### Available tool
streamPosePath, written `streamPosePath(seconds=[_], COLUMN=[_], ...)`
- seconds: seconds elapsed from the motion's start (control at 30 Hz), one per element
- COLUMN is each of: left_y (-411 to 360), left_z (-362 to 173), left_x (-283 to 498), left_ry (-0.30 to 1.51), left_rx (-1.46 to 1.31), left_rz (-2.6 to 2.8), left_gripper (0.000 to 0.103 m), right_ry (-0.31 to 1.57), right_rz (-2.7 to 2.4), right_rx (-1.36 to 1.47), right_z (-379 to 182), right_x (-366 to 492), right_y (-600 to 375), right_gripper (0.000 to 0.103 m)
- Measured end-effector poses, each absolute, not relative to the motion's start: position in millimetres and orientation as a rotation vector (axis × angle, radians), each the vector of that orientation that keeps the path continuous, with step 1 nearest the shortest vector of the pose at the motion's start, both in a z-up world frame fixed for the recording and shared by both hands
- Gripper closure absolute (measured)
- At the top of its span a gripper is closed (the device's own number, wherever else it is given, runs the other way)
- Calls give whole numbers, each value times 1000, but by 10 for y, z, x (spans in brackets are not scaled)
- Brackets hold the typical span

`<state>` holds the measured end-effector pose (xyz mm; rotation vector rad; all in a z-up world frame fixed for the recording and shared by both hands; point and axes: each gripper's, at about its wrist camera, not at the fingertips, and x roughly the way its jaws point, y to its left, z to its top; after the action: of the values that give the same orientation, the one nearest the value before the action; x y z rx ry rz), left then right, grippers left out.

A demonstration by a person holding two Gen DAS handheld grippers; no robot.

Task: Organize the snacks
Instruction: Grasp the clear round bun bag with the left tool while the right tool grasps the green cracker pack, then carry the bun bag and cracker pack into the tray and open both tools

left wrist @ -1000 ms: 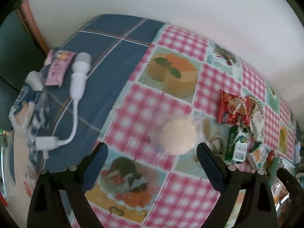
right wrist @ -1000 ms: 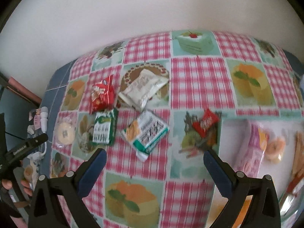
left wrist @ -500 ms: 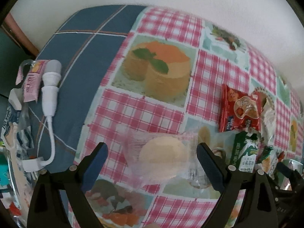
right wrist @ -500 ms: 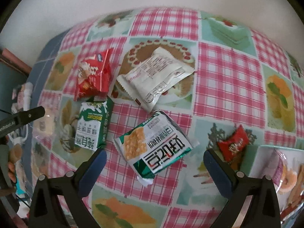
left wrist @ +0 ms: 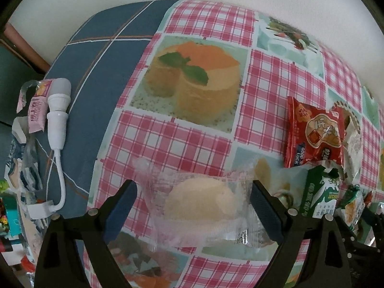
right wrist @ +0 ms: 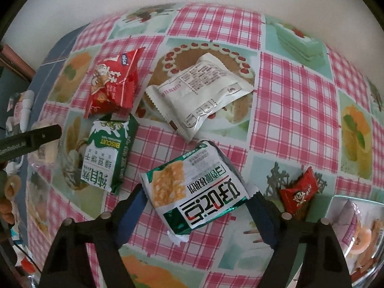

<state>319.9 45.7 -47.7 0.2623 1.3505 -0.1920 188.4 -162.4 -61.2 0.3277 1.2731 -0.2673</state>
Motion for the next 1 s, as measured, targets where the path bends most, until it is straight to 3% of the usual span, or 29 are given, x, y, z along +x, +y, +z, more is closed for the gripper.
streamPosePath(seconds=[0.13, 0.2, 0.37, 1.0], left_y=[364, 355, 378, 269], left_z=[-456, -440, -412, 252], left_x=[3121, 3084, 2965, 1618], left_ry=[1342, 1346, 1345, 1173], left_rx=[263, 251, 233, 103], left_rz=[-175, -172, -149, -132], left_gripper=[18, 28, 34, 36], right_ry=[1266, 1267, 1257, 1087], right_rz=[-272, -271, -283, -347], right_rx=[343, 354, 393, 624], right_z=[-563, -545, -548, -109], right_x=[1842, 1766, 1588, 445], right_y=[-1672, -1722, -1797, -1802], right_gripper=[28, 29, 35, 36])
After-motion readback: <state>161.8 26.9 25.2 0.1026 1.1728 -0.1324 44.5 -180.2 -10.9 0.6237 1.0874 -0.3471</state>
